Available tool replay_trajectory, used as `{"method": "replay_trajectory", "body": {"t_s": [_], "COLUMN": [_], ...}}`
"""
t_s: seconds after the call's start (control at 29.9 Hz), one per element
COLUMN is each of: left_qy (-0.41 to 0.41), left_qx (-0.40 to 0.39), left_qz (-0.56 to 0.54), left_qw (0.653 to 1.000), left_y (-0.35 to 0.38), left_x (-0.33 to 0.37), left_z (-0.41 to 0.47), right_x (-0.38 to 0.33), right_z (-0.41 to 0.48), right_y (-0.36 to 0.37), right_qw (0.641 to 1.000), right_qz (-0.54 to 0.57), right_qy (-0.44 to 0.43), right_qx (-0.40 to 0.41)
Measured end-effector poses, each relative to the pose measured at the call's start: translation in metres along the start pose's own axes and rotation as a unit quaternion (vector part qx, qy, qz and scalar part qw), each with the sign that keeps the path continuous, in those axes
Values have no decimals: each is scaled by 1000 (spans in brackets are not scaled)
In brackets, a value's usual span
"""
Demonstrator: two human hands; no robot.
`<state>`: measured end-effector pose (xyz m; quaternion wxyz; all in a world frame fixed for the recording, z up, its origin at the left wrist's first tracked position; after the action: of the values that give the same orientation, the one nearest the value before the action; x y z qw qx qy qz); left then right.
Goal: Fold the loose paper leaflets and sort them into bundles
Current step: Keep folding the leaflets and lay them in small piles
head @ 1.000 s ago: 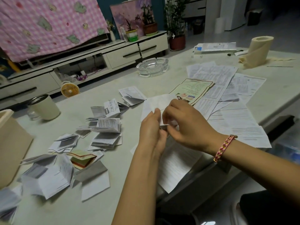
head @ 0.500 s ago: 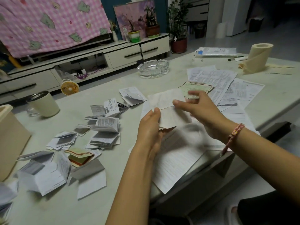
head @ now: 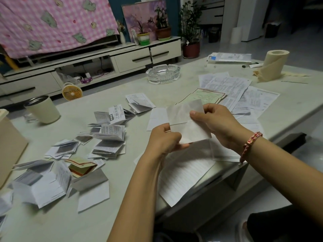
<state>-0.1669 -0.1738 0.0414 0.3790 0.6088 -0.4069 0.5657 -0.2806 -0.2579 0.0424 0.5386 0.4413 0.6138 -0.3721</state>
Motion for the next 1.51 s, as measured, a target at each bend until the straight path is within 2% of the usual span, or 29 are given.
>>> {"method": "replay_trajectory", "body": {"t_s": [0.23,0.37,0.44,0.57,0.74,0.9,1.07,1.17,1.24,1.37,1.51], "left_qy": [8,-44,-49,-17,-4,38,48,62,72,53,15], "left_qx": [36,45,42,40,71,145,173,164,166,171,159], "left_qz": [50,-42,-50,21,-20,-30,-38,0,19,25,27], "left_qw": [998,997,997,999,997,988,983,985,983,983,987], "left_y": [-7,-10,-10,-10,-19,-29,-33,-31,-28,-29,-34], "left_x": [-2,5,3,-2,-1,2,4,4,4,2,-2], "left_z": [1,-1,0,-3,-2,0,-1,-1,0,2,3], "right_x": [1,-3,-2,-2,-1,-3,-4,-8,-14,-20,-19], "right_z": [-2,3,4,3,8,7,4,4,1,-8,-9], "right_y": [6,1,1,4,2,4,-1,-6,-7,-9,-8], "right_qw": [994,989,989,989,992,999,987,985,977,944,926], "right_qz": [-62,-62,-64,-64,-44,11,-87,-129,-142,-225,-269], "right_qy": [-84,-106,-110,-110,-87,-32,34,-39,-85,-71,-66], "right_qx": [42,81,81,76,75,-2,-129,-106,-133,-229,-258]}}
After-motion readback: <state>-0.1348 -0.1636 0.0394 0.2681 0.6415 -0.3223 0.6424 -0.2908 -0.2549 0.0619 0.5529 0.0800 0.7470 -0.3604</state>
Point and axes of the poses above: each hand's wrist, its own z-axis towards the middle knuckle, its own y-axis out of the palm, x = y × z, the point moved 2 cm from there along z, towards the middle knuckle, and after that the axes turned 7 degrees about y, right-handed, at the moved point
